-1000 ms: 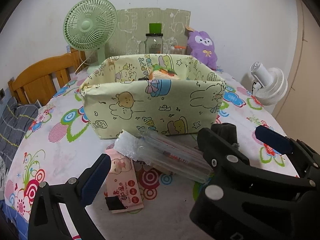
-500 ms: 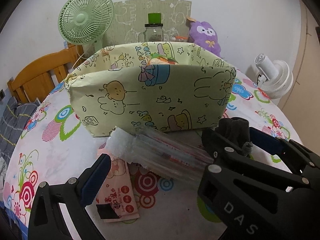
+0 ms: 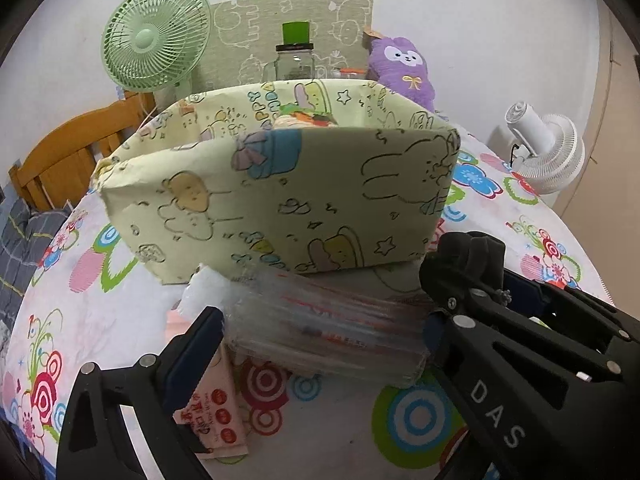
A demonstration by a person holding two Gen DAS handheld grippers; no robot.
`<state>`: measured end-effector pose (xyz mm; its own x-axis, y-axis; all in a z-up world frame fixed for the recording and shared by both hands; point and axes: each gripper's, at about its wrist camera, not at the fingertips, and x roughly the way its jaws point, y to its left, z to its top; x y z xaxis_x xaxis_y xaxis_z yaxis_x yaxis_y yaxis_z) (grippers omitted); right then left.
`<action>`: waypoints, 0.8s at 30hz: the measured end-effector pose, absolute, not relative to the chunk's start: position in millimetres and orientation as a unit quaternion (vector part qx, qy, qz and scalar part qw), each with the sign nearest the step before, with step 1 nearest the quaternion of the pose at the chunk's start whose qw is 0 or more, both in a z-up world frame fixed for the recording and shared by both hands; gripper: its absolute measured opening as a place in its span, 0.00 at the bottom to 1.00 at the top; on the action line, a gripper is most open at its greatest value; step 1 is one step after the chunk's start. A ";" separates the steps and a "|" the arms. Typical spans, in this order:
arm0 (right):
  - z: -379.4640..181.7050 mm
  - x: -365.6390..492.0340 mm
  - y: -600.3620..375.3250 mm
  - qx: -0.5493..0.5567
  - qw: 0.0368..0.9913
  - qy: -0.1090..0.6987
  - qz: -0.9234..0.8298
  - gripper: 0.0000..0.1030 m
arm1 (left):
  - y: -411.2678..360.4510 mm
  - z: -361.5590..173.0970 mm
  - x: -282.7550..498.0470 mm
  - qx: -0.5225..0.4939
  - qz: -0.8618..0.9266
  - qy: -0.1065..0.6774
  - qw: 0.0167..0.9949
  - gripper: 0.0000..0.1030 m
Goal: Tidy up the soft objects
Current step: 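Grasp the dark gray knit sock with the right tool, then close the left tool on the clear red-striped plastic bag while the right tool holds the sock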
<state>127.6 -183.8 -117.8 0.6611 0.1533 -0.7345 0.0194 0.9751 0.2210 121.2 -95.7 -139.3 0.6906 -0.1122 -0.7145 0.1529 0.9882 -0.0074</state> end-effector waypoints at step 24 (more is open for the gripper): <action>-107.0 124.0 -201.9 0.114 0.907 0.403 0.038 0.36 | -112.0 -135.2 127.8 0.019 -0.110 0.383 0.917 0.57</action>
<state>124.0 -201.9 -107.0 0.6724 0.1603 -0.7226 0.0230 0.9713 0.2369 127.8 -112.0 -135.2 0.6827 -0.1871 -0.7063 0.2161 0.9751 -0.0495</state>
